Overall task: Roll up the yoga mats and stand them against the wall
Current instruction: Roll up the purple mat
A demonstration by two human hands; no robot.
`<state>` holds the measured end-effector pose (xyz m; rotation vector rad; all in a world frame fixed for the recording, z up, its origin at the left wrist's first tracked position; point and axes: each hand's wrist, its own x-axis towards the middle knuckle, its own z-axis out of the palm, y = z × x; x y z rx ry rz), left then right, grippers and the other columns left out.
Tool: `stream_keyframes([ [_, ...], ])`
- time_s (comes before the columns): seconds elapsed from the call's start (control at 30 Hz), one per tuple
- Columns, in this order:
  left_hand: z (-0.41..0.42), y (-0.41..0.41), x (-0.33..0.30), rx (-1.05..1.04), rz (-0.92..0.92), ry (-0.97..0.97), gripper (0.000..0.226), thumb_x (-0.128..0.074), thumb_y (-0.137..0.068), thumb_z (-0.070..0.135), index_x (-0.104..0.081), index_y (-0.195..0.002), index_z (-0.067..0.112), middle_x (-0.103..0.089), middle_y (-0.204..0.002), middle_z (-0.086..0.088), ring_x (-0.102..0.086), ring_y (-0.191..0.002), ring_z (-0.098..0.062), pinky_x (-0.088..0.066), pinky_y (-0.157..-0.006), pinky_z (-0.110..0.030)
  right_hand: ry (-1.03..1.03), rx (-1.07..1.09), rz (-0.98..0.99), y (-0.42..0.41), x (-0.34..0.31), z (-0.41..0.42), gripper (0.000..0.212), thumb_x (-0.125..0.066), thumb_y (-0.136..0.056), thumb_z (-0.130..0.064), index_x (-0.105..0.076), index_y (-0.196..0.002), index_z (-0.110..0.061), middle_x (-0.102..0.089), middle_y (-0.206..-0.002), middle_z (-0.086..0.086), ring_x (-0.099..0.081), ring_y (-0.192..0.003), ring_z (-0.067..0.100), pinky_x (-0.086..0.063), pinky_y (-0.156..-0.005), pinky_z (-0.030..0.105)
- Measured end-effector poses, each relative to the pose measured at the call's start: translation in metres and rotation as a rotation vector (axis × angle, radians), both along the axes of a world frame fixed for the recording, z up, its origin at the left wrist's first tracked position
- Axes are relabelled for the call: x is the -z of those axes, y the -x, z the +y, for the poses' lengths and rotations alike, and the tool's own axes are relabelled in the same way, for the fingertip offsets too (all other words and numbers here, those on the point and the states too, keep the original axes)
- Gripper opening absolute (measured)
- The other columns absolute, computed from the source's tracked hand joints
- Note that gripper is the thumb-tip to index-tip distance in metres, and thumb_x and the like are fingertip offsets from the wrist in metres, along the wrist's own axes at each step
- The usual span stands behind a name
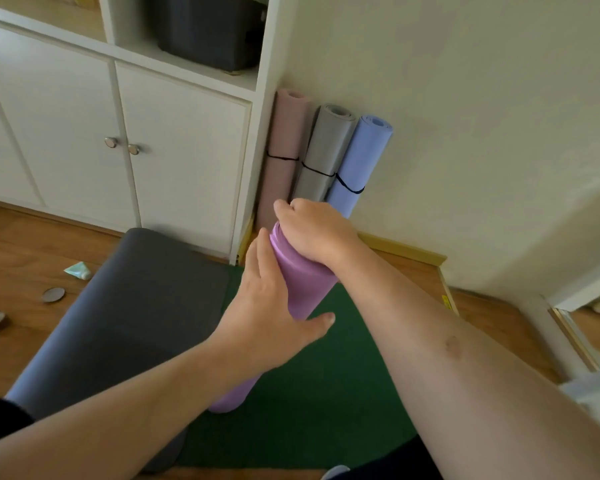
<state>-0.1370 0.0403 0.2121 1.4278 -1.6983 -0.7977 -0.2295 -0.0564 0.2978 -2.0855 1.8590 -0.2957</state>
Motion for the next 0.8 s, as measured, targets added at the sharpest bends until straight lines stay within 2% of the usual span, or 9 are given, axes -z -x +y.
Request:
stream_keyframes([
  [0.07, -0.006, 0.004, 0.008, -0.083, -0.030, 0.056, 0.145, -0.096, -0.064, 0.054, 0.010, -0.161, 0.035, -0.016, -0.163, 0.010, -0.032, -0.148, -0.015, -0.045, -0.117, -0.036, -0.020, -0.017, -0.078, 0.002, -0.001, 0.005, 0.045, -0.031, -0.107, -0.054, -0.060, -0.095, -0.021, -0.067, -0.091, 0.001, -0.063, -0.085, 0.021, -0.046, -0.071, 0.040],
  [0.13, -0.014, 0.004, 0.015, -0.178, 0.033, 0.150, 0.137, -0.099, -0.063, 0.048, -0.004, -0.161, 0.034, -0.031, -0.154, 0.010, -0.044, -0.137, -0.012, -0.052, -0.104, -0.028, -0.072, -0.033, -0.178, 0.006, 0.001, 0.004, 0.043, -0.039, -0.103, -0.061, -0.063, -0.100, -0.025, -0.069, -0.097, -0.002, -0.064, -0.089, 0.019, -0.047, -0.073, 0.039],
  [0.2, -0.020, 0.000, 0.015, -0.183, 0.089, 0.170, 0.128, -0.100, -0.061, 0.042, -0.018, -0.158, 0.033, -0.041, -0.140, 0.019, -0.052, -0.121, -0.005, -0.048, -0.088, -0.013, -0.132, -0.036, -0.330, 0.018, -0.001, 0.004, 0.044, -0.048, -0.095, -0.064, -0.069, -0.102, -0.026, -0.074, -0.102, -0.001, -0.068, -0.098, 0.023, -0.054, -0.091, 0.048],
  [0.33, -0.031, -0.003, 0.010, -0.050, 0.131, 0.156, 0.113, -0.102, -0.058, 0.036, -0.033, -0.148, 0.040, -0.055, -0.126, 0.025, -0.060, -0.110, 0.003, -0.052, -0.078, -0.013, -0.272, -0.134, -0.636, 0.057, -0.005, 0.006, 0.048, -0.064, -0.087, -0.054, -0.072, -0.115, -0.016, -0.078, -0.114, 0.006, -0.072, -0.108, 0.026, -0.047, -0.111, 0.054],
  [0.37, -0.032, -0.002, 0.009, -0.010, 0.122, 0.166, 0.109, -0.102, -0.059, 0.036, -0.034, -0.144, 0.043, -0.056, -0.124, 0.026, -0.058, -0.111, 0.006, -0.053, -0.076, -0.012, -0.312, -0.164, -0.599, 0.068, -0.006, 0.009, 0.058, -0.072, -0.084, -0.058, -0.068, -0.127, -0.019, -0.075, -0.124, 0.005, -0.071, -0.116, 0.025, -0.046, -0.113, 0.054],
  [0.43, -0.035, 0.005, 0.004, 0.063, 0.084, 0.156, 0.104, -0.100, -0.061, 0.040, -0.032, -0.138, 0.049, -0.055, -0.121, 0.028, -0.056, -0.110, 0.012, -0.051, -0.073, -0.007, -0.333, -0.236, -0.343, 0.089, -0.007, 0.016, 0.103, -0.086, -0.068, -0.069, -0.042, -0.155, -0.034, -0.057, -0.148, -0.004, -0.059, -0.131, 0.019, -0.047, -0.115, 0.046],
  [0.5, -0.038, 0.013, 0.000, 0.137, 0.036, 0.124, 0.103, -0.099, -0.060, 0.046, -0.033, -0.139, 0.048, -0.056, -0.123, 0.029, -0.057, -0.110, 0.010, -0.050, -0.075, -0.006, -0.256, -0.250, -0.094, 0.103, -0.002, 0.029, 0.128, -0.092, -0.054, -0.070, -0.020, -0.158, -0.052, -0.039, -0.152, -0.007, -0.052, -0.132, 0.015, -0.047, -0.111, 0.038],
  [0.63, -0.044, 0.036, -0.003, 0.270, -0.006, 0.099, 0.109, -0.102, -0.055, 0.037, -0.038, -0.143, 0.047, -0.058, -0.127, 0.025, -0.059, -0.114, 0.003, -0.050, -0.082, -0.008, -0.028, -0.174, -0.267, 0.135, 0.020, 0.044, 0.098, -0.097, -0.050, -0.055, -0.048, -0.134, -0.048, -0.062, -0.126, -0.014, -0.065, -0.109, 0.007, -0.060, -0.091, 0.037],
  [0.8, -0.042, 0.106, 0.014, 0.252, -0.230, 0.178, 0.137, -0.100, -0.054, 0.044, -0.014, -0.161, 0.032, -0.023, -0.143, 0.012, -0.031, -0.132, -0.013, -0.039, -0.111, -0.029, -0.015, -0.005, -0.434, 0.205, 0.039, 0.061, 0.095, -0.101, -0.052, -0.049, -0.055, -0.134, -0.038, -0.066, -0.125, -0.020, -0.065, -0.112, 0.001, -0.055, -0.101, 0.037],
])
